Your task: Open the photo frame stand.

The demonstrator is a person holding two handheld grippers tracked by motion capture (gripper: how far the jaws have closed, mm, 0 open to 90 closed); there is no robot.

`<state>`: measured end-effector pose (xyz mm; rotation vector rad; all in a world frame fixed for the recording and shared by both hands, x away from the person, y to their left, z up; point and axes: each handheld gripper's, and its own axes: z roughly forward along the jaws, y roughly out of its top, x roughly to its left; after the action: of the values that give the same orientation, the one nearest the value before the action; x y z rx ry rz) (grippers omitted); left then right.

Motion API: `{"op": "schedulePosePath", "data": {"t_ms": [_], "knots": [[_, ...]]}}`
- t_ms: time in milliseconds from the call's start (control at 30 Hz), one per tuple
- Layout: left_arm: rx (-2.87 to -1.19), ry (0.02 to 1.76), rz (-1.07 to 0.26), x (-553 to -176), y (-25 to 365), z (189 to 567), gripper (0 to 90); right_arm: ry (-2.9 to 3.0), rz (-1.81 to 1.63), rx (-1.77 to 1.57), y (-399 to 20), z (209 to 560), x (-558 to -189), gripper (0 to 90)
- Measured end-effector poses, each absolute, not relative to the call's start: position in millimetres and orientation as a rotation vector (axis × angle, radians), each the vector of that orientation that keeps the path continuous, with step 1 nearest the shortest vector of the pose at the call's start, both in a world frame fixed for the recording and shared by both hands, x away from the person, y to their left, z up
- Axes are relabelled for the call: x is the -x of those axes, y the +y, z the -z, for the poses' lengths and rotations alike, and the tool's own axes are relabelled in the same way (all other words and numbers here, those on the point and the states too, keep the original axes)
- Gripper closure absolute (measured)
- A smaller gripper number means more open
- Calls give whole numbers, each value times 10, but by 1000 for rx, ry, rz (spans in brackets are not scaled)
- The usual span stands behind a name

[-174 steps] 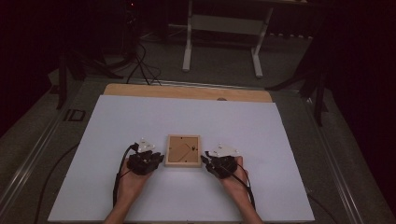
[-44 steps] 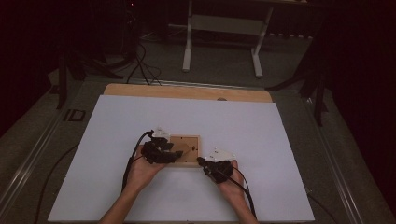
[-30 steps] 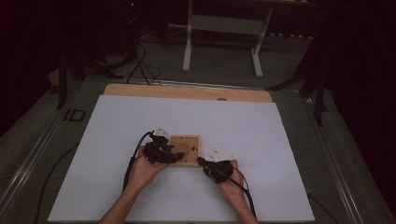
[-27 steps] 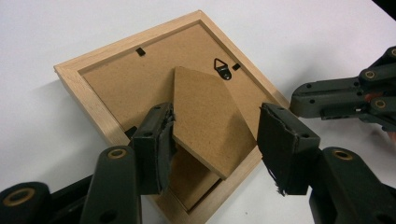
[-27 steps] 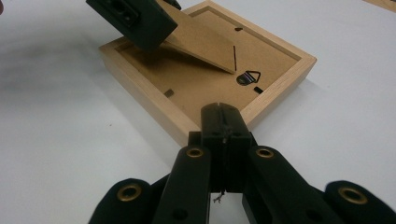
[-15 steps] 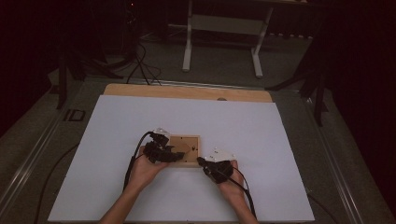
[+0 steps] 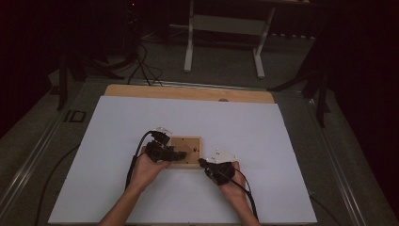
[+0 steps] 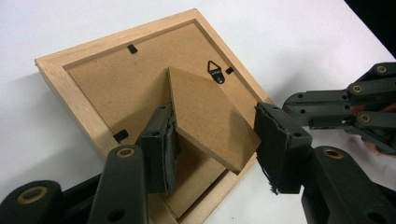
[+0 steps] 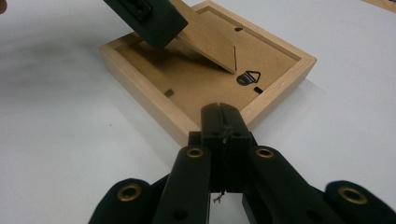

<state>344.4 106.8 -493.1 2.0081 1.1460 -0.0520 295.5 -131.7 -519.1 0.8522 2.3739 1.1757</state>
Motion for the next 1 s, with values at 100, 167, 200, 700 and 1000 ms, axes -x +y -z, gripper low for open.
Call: {"op": "schedulePosePath", "data": {"t_ms": [100, 167, 200, 700, 1000], "knots": [[-2005, 1149, 68, -3454, 1071, 4928, 518, 2374, -1175, -851, -1316, 5190, -2955, 899], [-2004, 1154, 79, -3459, 1074, 4929, 526, 2374, -1175, -852, -1317, 5190, -2955, 899], [-2003, 1158, 84, -3463, 1075, 4929, 532, 2374, -1175, -851, -1317, 5190, -2956, 899], [-2007, 1148, 35, -3449, 1081, 4890, 669, 2385, -1169, -842, -1314, 5102, -2963, 832], [-1996, 1143, 77, -3472, 1098, 4899, 563, 2387, -1164, -855, -1332, 5089, -2981, 791]]}}
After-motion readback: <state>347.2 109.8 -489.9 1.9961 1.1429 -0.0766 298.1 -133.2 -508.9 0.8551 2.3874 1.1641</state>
